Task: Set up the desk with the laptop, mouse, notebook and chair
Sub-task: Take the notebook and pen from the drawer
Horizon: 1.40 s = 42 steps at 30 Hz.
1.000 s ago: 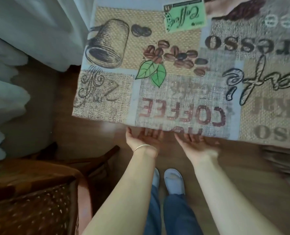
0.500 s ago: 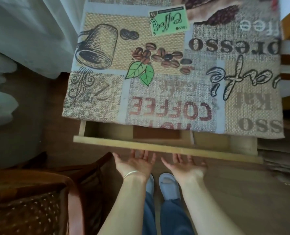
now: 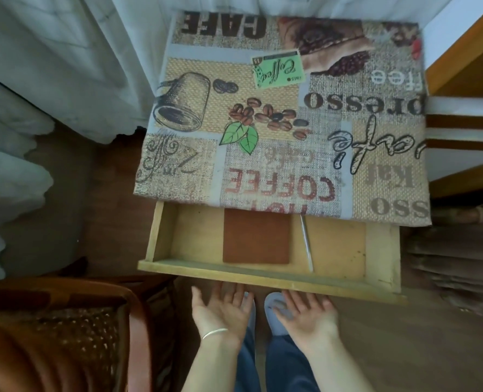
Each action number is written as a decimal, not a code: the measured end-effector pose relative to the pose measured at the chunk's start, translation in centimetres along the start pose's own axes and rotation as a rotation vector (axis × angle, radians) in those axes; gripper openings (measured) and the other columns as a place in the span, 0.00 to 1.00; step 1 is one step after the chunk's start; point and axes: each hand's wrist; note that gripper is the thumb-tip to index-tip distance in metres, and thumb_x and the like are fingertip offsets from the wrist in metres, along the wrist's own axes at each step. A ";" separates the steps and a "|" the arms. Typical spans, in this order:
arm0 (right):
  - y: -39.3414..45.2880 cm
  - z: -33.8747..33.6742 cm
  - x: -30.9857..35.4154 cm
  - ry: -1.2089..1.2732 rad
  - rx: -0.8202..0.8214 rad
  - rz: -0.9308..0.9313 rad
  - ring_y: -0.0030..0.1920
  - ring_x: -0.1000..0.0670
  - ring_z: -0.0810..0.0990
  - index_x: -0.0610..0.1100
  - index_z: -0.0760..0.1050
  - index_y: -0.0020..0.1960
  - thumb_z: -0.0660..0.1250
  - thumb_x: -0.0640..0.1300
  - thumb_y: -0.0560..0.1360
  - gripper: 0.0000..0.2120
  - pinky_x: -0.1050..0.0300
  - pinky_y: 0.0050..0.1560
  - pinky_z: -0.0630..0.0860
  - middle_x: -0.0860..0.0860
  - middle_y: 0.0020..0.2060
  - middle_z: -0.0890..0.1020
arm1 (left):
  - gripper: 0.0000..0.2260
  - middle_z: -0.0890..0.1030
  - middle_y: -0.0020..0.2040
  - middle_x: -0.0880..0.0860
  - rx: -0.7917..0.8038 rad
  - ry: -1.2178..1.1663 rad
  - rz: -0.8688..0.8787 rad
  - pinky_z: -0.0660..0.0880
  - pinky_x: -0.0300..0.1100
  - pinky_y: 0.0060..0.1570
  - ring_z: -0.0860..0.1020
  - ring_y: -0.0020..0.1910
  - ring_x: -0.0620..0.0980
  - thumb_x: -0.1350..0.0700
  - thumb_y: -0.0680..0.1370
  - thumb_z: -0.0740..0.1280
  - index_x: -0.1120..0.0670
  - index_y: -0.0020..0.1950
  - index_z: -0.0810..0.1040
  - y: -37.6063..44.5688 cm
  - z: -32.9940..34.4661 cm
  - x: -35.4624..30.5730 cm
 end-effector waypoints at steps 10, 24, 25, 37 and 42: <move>-10.5 1.3 2.1 -1.314 -0.008 -0.740 0.44 0.51 0.79 0.55 0.75 0.46 0.64 0.38 0.74 0.11 0.54 0.46 0.72 0.49 0.49 0.82 | 0.13 0.79 0.52 0.47 0.159 1.247 0.971 0.74 0.42 0.52 0.78 0.53 0.47 0.48 0.68 0.66 0.43 0.53 0.76 -8.7 2.4 -2.1; 2.1 9.3 5.3 -2.160 -0.185 -0.856 0.57 0.41 0.77 0.48 0.67 0.69 0.65 0.38 0.73 0.25 0.50 0.50 0.78 0.42 0.73 0.59 | 0.24 0.68 0.64 0.58 0.027 2.388 0.916 0.68 0.49 0.57 0.66 0.60 0.60 0.46 0.72 0.67 0.52 0.66 0.69 3.7 10.8 -3.9; 2.7 9.4 5.3 -2.139 -0.187 -0.880 0.54 0.41 0.78 0.47 0.68 0.67 0.65 0.37 0.73 0.24 0.51 0.48 0.78 0.42 0.70 0.63 | 0.24 0.68 0.63 0.58 0.025 2.361 0.919 0.68 0.49 0.57 0.66 0.60 0.60 0.46 0.72 0.68 0.53 0.65 0.70 4.1 10.9 -3.9; 3.5 11.1 3.4 -1.475 -0.131 -0.961 0.39 0.45 0.78 0.39 0.74 0.39 0.68 0.37 0.72 0.05 0.59 0.39 0.68 0.46 0.35 0.79 | 0.27 0.67 0.62 0.63 -0.050 2.066 0.907 0.62 0.48 0.63 0.66 0.60 0.63 0.52 0.67 0.73 0.60 0.62 0.71 5.0 11.4 -3.0; 4.8 11.1 1.6 -1.432 -0.169 -0.910 0.36 0.38 0.79 0.50 0.68 0.32 0.62 0.51 0.68 0.08 0.43 0.39 0.79 0.45 0.29 0.78 | 0.28 0.67 0.63 0.62 -0.062 1.899 0.862 0.61 0.45 0.65 0.65 0.63 0.61 0.53 0.66 0.74 0.58 0.63 0.72 5.3 11.3 -3.0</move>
Point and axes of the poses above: each hand's wrist, its own y-axis towards the middle knuckle, its own z-axis out of the palm, x = y × z
